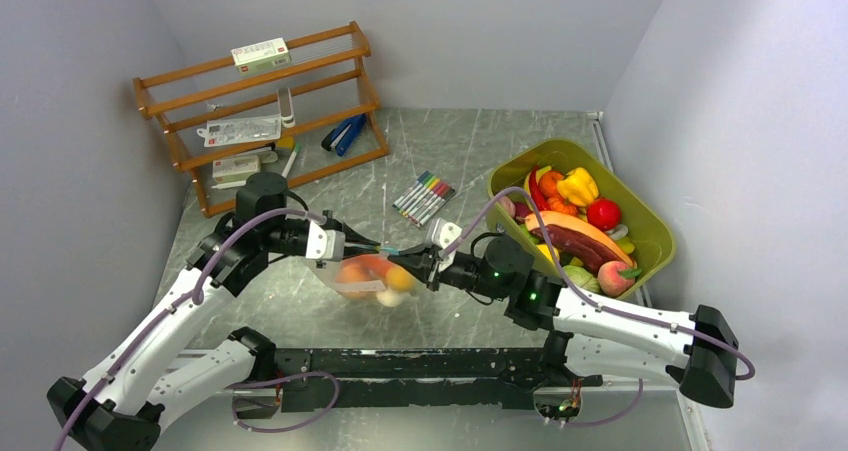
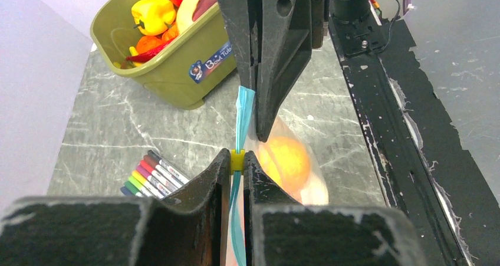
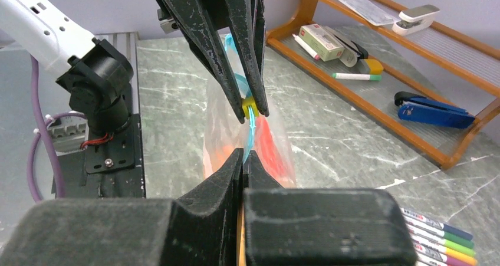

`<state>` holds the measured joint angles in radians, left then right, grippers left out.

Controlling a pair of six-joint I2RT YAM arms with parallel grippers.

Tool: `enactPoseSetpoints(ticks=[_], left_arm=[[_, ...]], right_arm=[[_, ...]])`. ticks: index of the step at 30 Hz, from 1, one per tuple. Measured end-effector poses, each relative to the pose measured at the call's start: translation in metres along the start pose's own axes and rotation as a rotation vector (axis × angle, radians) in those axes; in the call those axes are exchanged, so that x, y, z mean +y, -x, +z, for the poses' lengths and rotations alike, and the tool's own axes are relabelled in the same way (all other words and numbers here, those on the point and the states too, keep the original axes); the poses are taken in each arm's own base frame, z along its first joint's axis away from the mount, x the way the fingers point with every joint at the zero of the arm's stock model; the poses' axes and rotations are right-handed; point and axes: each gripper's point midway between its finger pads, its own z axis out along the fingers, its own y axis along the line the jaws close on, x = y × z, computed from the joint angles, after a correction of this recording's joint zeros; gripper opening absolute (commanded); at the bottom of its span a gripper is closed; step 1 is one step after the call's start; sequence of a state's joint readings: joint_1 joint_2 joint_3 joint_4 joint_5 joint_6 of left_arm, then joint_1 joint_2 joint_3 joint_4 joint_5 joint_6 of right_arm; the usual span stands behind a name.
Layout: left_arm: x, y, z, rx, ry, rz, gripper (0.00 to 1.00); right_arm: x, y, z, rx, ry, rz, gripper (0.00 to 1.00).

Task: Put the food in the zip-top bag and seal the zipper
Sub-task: Zip the zipper food storage bag at the center of the board.

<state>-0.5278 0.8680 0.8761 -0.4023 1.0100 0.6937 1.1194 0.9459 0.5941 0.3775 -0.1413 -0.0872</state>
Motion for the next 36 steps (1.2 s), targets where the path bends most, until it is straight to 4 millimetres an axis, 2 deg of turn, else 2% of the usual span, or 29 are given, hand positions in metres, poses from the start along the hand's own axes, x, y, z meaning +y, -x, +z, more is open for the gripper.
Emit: enactPoseSetpoints(ticks=[4,6,9,15,21,23,25,36], left_arm=[[0.000,-0.002,-0.002,0.010,0.017,0.000,0.07],[-0.001,-0.002,-0.002,0.012,0.019,-0.004,0.07],[-0.003,-0.006,-0.003,0.019,0.026,-0.015,0.07],[-0.004,-0.007,-0.003,0.022,0.027,-0.027,0.07],[-0.005,-0.009,-0.003,0.024,0.025,-0.036,0.07],[-0.006,-0.010,-0.003,0.025,0.024,-0.038,0.07],[-0.006,-0.010,-0.003,0.025,0.024,-0.038,0.07],[-0.007,-0.009,-0.004,0.022,0.027,-0.030,0.07]], right_arm=[[0.000,0.001,-0.003,-0.010,-0.006,0.000,0.00],[-0.001,0.000,-0.004,-0.008,-0.008,0.000,0.14],[-0.001,0.001,-0.003,-0.009,-0.010,0.004,0.27],[0.001,0.004,0.005,-0.006,0.008,0.005,0.28],[0.003,0.003,0.010,0.001,0.024,0.005,0.20],[0.003,0.003,0.011,-0.002,0.025,0.004,0.13],[0.002,0.004,0.011,-0.005,0.024,0.002,0.00],[-0.004,0.008,0.005,-0.011,-0.018,-0.004,0.00]])
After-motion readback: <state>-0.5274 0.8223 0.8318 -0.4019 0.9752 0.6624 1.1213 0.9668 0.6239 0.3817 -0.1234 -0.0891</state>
